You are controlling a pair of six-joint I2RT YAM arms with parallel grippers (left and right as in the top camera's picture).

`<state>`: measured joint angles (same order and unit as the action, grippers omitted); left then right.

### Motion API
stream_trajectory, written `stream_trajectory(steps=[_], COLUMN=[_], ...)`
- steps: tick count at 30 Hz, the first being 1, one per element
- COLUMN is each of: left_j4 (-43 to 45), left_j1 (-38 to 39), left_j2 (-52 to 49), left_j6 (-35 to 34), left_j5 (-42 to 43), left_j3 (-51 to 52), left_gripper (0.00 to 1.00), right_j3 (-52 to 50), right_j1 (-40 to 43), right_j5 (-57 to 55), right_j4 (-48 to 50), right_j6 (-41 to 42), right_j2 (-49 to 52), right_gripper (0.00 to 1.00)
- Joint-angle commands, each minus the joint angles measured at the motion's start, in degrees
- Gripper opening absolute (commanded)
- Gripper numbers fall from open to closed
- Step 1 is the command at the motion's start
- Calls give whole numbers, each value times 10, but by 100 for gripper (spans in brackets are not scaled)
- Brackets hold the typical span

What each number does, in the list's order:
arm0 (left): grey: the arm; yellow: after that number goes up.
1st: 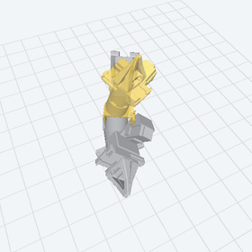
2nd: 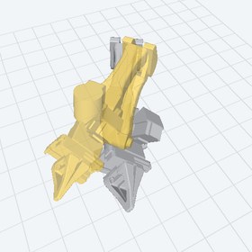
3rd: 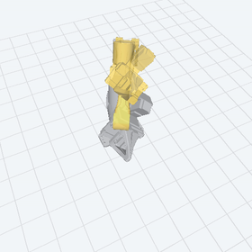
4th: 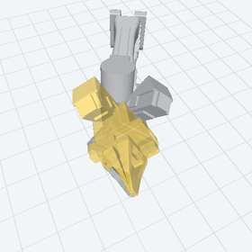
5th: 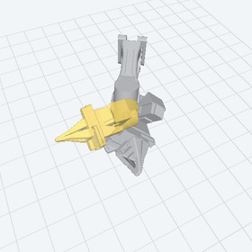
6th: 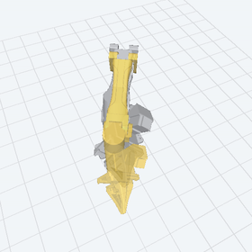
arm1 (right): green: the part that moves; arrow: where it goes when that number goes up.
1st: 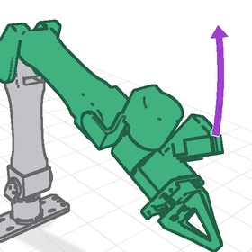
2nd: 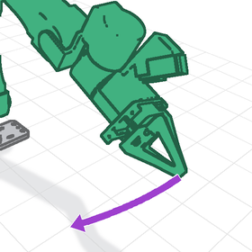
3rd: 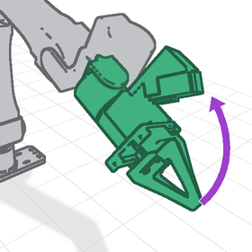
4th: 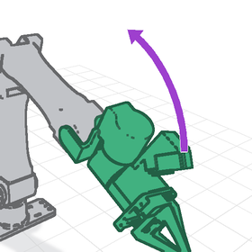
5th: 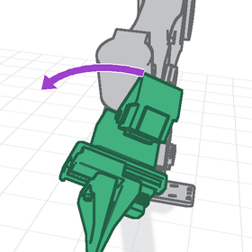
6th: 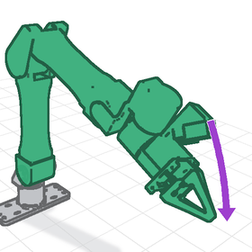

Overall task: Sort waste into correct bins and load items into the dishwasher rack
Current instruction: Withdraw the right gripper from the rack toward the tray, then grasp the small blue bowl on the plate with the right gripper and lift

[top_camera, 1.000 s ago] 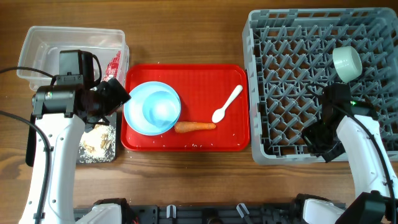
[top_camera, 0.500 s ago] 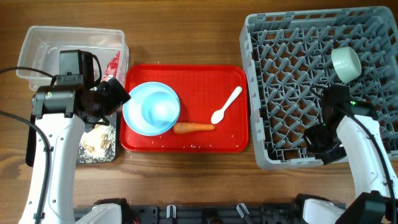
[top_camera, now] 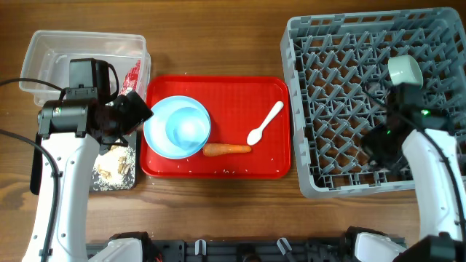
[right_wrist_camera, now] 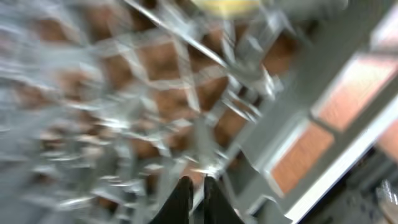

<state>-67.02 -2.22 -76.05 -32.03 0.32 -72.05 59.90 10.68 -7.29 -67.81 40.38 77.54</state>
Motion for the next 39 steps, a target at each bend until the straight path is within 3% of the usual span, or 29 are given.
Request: stream_trajectory(steps=[1,3,7,11,15,18,24,27,29,30,34,37,39], left_j4=[2,1,1,-16,-34,-38,-37,-37,-37,-37,-37,-38,-38], left_j1=[-3,-3,-3,-9,-59,-89,-110,-117,-117,-117,-117,-117,-117], left_j2=[3,3,3,3,3,3,3,3,3,3,3,3,3], left_j6=[3,3,3,2,-4,-4,-4,-3,-3,-3,-3,-3,-3], left_j5=[2,2,2,-61,-61,-55,-64,-64,-64,-64,-64,-64,-64], left_j3=[-2,-2,-2,-2,-2,-2,-2,-2,-2,-2,-2,-2,-2], left_gripper=[97,97,97,97,100,100,100,100,100,100,100,100,100], right_j3=[80,112,121,121,121,121,121,121,121,121,121,121,121], right_j1=[2,-4,-64,-205,-332,-423,-520,-546,-554,-553,-547,-547,-547], right_j5=[120,259,339,325,283,264,209,154,105,96,96,96,96], right_j4=[34,80,133,191,251,313,424,469,476,479,478,470,478], right_j6=[-182,-264,-315,-312,-311,-265,-190,-178,-141,-128,-128,-117,-110], right_j2=[-28,-32,-30,2,63,150,282,319,335,342,345,345,344], right_gripper=[26,37,53,57,61,63,61,52,37,22,17,4,4])
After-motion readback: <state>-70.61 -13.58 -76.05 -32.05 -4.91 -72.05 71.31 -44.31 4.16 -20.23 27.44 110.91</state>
